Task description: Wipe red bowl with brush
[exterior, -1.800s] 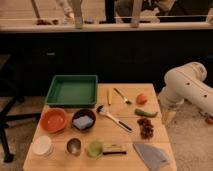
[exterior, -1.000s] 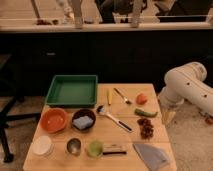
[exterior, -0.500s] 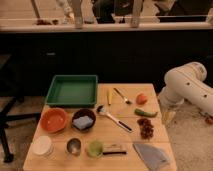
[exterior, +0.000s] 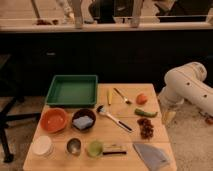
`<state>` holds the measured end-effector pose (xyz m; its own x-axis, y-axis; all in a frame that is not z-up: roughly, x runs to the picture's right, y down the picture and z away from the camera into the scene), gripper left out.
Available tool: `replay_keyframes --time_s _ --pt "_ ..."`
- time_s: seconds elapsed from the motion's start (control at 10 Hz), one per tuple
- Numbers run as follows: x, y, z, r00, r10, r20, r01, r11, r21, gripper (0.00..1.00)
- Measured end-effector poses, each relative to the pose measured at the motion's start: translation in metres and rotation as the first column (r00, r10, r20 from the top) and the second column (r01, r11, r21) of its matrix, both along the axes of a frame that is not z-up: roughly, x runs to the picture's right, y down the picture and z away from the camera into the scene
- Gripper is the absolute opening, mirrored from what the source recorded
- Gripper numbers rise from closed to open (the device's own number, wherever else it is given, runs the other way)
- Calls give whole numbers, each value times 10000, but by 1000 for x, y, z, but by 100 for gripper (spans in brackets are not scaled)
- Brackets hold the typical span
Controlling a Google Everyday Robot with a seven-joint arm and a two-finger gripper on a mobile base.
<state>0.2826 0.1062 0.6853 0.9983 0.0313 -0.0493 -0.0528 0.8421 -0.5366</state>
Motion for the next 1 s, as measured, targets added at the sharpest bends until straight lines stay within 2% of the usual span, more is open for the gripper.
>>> replay_keyframes --time_s 0.2,0.3,0.4,0.5,0.7,0.8,0.9,1.0 --pt "-1 0 0 10000 42 40 -42 10000 72 80" --pt "-3 0 2 9993 356 -73 -355 9992 168 80" --pt "-8 -1 4 9933 1081 -419 -1069 9938 305 80" --pt "-15 0 7 9828 1712 -693 -1689 9849 384 80" --pt "-35 5 14 9505 2896 -1125 -2861 9571 460 80" --pt "-42 9 17 9322 3350 -1369 -3313 9422 499 80" --pt "-54 13 22 9059 3861 -1739 -3812 9224 623 80" --pt "-63 14 26 8923 4079 -1937 -4027 9129 670 80"
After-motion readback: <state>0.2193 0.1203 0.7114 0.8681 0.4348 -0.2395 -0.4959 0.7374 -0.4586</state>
